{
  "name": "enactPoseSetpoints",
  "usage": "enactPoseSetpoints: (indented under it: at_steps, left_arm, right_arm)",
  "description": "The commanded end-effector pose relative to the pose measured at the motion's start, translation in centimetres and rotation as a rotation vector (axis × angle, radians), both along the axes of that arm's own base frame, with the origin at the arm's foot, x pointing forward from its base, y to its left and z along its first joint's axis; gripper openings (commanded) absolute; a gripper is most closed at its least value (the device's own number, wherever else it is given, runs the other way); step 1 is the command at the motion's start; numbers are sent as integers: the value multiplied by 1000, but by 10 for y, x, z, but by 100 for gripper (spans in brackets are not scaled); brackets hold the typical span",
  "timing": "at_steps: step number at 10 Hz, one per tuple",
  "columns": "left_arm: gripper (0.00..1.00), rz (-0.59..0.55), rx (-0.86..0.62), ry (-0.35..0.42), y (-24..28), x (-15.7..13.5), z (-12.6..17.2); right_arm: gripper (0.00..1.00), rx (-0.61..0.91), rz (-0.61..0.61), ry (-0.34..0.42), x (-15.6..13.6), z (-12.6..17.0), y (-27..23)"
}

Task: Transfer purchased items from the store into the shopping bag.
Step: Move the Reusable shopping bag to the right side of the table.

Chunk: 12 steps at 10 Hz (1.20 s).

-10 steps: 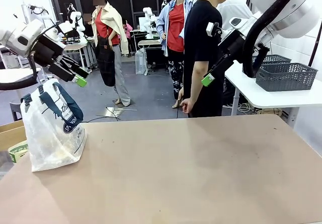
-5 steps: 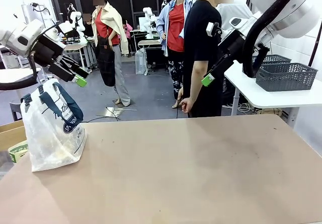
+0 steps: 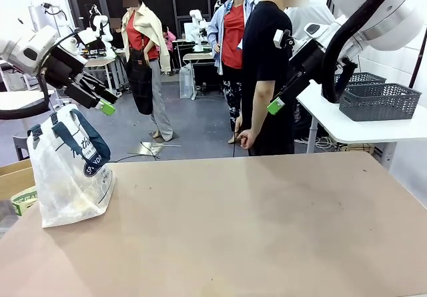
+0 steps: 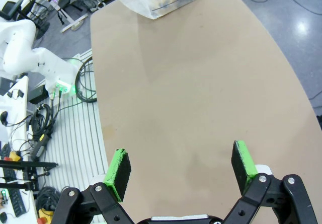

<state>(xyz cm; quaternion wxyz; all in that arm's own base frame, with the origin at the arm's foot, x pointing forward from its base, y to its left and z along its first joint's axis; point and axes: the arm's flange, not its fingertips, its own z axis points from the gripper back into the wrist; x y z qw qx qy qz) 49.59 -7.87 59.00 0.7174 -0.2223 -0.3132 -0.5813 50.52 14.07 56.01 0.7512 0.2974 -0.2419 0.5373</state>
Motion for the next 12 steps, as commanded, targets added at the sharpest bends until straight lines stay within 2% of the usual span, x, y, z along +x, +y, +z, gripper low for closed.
enactPoseSetpoints:
  at_steps: [1,12]
  left_arm:
    - [100,12,-9,-3,0,0,-1]
    - [100,12,-9,-3,0,0,-1]
  right_arm:
    - [100,-4,-12,-7,0,-1,1]
    - [100,-4,-12,-7,0,-1,1]
